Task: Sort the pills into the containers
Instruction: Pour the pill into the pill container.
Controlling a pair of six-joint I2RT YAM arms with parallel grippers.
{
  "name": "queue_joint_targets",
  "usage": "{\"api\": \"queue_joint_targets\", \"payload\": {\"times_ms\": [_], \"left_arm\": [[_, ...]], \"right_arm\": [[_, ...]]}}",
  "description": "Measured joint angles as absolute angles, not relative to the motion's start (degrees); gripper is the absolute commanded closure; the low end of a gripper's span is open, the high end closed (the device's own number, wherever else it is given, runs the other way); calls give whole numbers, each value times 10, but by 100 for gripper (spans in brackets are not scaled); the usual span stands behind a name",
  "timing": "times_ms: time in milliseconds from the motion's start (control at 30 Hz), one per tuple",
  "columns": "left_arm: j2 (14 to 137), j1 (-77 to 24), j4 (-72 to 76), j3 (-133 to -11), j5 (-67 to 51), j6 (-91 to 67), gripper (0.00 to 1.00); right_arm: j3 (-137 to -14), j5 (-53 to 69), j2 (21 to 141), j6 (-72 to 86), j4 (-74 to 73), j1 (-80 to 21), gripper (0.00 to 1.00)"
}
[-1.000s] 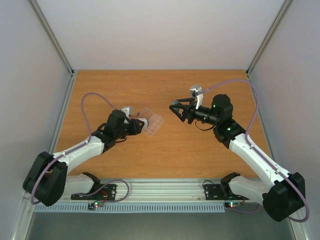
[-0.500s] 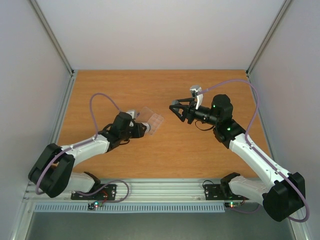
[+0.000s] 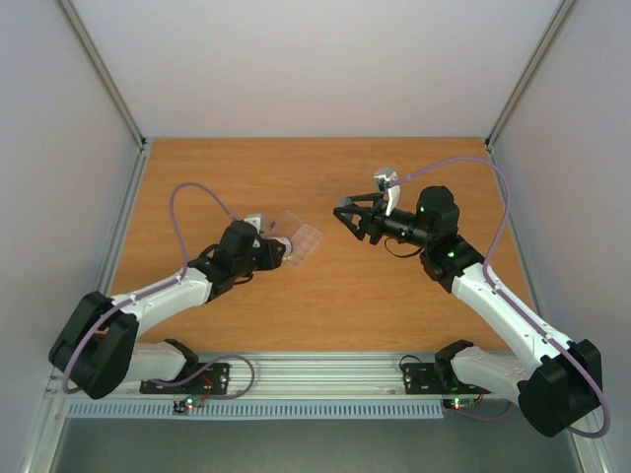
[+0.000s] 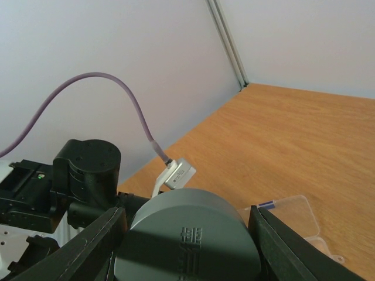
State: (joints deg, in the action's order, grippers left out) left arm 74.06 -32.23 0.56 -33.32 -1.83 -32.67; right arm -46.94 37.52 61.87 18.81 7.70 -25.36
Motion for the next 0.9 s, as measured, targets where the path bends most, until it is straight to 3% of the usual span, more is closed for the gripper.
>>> {"api": "queue_joint_targets", "payload": {"times_ms": [400, 900], "left_arm": [[682, -322, 55, -285, -28, -364, 100], [591, -263, 206, -195, -165, -513, 100]], "right_arm": [[-469, 375, 619, 188, 77, -254, 80], [-470, 400, 619, 201, 78, -254, 80]]}}
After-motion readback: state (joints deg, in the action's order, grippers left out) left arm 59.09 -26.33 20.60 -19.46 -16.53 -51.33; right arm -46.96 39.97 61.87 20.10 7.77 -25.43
